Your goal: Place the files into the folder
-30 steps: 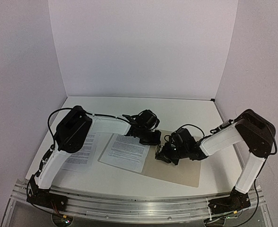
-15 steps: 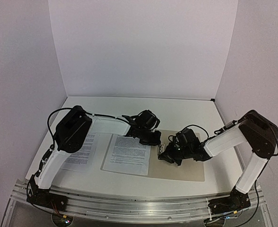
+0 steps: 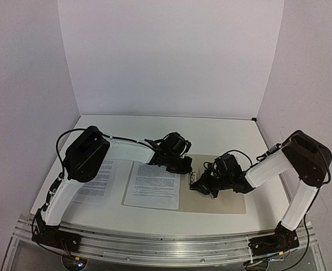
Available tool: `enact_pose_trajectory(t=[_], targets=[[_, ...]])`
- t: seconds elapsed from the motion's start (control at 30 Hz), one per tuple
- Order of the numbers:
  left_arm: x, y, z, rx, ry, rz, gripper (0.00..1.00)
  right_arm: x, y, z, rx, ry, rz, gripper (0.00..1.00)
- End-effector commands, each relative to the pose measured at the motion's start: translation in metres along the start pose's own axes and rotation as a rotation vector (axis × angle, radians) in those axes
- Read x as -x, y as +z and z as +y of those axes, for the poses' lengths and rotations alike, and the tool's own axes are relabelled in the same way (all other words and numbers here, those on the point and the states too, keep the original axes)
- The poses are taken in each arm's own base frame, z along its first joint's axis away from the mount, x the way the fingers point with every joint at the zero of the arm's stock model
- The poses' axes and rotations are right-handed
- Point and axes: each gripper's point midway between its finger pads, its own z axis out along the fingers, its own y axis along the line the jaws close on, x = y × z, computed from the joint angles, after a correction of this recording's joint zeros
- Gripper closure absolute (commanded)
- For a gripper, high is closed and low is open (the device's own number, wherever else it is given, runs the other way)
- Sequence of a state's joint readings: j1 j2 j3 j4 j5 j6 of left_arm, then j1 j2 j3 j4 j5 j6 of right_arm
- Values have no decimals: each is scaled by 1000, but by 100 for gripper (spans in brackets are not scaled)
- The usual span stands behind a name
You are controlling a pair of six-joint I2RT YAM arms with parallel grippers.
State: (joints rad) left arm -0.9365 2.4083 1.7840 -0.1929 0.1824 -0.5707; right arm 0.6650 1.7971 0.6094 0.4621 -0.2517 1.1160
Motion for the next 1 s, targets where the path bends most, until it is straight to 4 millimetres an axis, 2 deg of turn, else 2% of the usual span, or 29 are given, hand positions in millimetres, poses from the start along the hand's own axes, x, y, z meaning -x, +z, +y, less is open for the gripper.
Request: enact_pose_trajectory(t=[0.0,0.13,0.23,0.33,0.47,0.53,0.63,0.73,0.83,0.97], targets=[[-80,8,118,348,-24,254,100,-50,-23,-163,-550,195,94,100],[-55,2,102,273,-31,239,100,-53,-30,-173,-578,203,83,100],[-28,-6,79,171,-6,207,100,-58,-29,-179,-590,196,112,100],[-14,-9,68,134,38,179,100,-59,-30,-183,-599,197,107,100],[-15,-9,65,109,64,182,100,-64,-27,-187,-578,223,120,100],[-15,-8,64,102,79,183,100,-62,-23,-179,-523,250,118,100],[-20,-6,70,115,106,182,100,-50,-20,-164,-471,260,87,100],[-29,-2,79,142,165,188,100,-39,-19,-161,-475,248,57,100],[-38,0,85,163,210,198,100,-24,-20,-156,-526,157,28,100],[-47,3,93,175,248,209,100,-3,-32,-149,-638,23,-39,100]])
